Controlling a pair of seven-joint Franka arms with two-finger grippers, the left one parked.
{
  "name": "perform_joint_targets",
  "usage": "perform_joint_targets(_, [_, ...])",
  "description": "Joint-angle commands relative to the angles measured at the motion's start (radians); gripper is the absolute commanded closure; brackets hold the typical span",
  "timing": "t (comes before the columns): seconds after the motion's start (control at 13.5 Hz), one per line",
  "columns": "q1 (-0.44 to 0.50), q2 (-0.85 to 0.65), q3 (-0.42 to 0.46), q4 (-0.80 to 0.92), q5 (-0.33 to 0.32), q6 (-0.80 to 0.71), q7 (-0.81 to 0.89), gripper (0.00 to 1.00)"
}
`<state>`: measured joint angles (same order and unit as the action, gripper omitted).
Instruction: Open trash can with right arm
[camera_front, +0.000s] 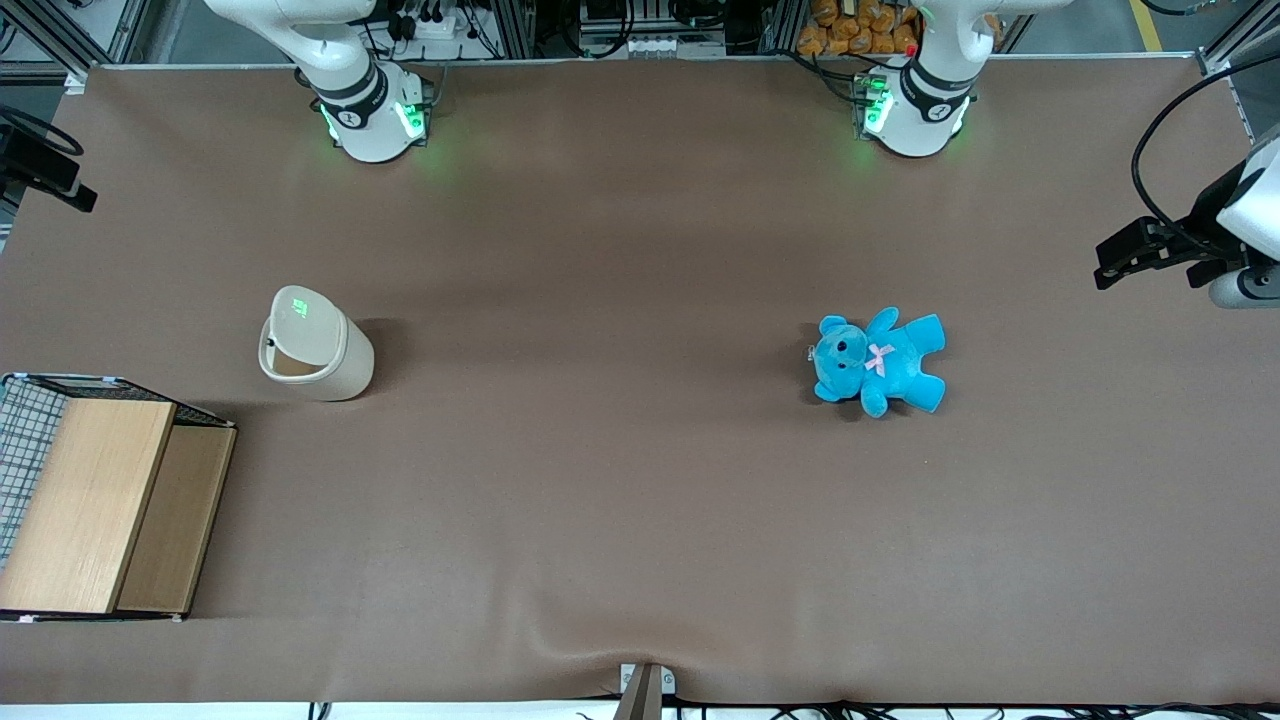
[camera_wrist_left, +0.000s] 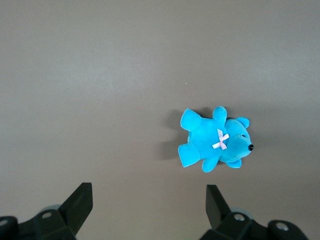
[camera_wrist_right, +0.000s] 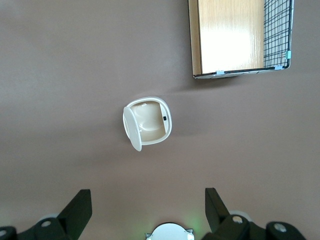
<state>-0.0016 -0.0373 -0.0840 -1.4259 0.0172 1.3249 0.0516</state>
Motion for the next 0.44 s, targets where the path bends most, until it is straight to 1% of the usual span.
perform_joint_targets(0.0, [-0.002, -0.004, 0.006, 0.010, -0.019, -0.013, 0.017, 0.00])
perform_joint_targets(0.37, [-0.003, -0.004, 0.006, 0.010, -0.020, -0.013, 0.017, 0.00])
